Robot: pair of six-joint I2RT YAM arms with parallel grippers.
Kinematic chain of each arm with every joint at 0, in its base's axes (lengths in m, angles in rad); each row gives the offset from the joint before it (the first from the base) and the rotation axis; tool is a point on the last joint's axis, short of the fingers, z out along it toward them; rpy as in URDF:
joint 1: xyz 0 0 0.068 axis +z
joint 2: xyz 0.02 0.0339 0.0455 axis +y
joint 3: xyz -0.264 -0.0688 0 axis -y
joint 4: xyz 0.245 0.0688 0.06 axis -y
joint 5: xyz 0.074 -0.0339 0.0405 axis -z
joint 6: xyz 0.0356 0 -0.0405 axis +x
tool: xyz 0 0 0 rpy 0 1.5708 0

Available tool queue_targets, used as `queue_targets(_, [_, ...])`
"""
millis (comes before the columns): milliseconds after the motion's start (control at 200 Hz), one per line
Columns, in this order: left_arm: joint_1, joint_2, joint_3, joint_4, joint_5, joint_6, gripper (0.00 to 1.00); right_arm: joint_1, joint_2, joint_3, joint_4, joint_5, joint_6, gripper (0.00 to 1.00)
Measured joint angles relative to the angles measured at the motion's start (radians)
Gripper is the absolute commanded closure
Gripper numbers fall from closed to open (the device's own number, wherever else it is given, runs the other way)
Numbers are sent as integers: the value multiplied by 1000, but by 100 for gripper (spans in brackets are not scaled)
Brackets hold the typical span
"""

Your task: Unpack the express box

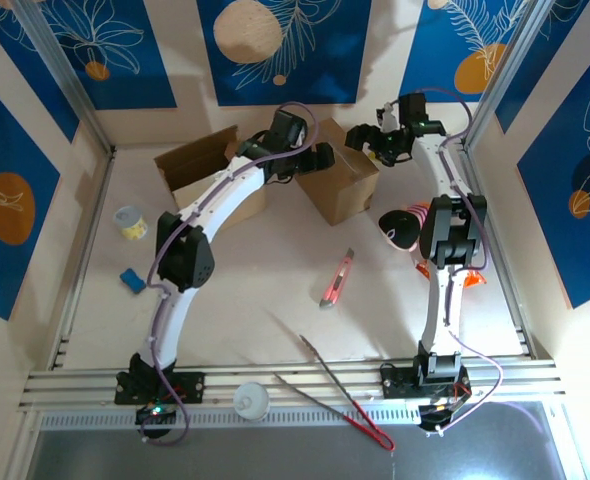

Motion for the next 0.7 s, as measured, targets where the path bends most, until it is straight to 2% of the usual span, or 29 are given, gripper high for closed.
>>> queue_targets(230, [-1, 111, 56, 65, 38, -64, 4, 5, 9, -63, 53, -67, 29, 15])
queue_targets(405, [-3, 115, 43, 68, 41, -65, 4, 6, -60, -218, 156, -87, 68, 17])
queue_targets(495, [-5, 68, -37, 77, 39, -56, 4, 17, -123, -332, 220, -79, 88, 17])
queue_targets(700, [-7, -140, -341, 113, 42, -36, 4, 94, -283, -568, 319, -24, 140, 17])
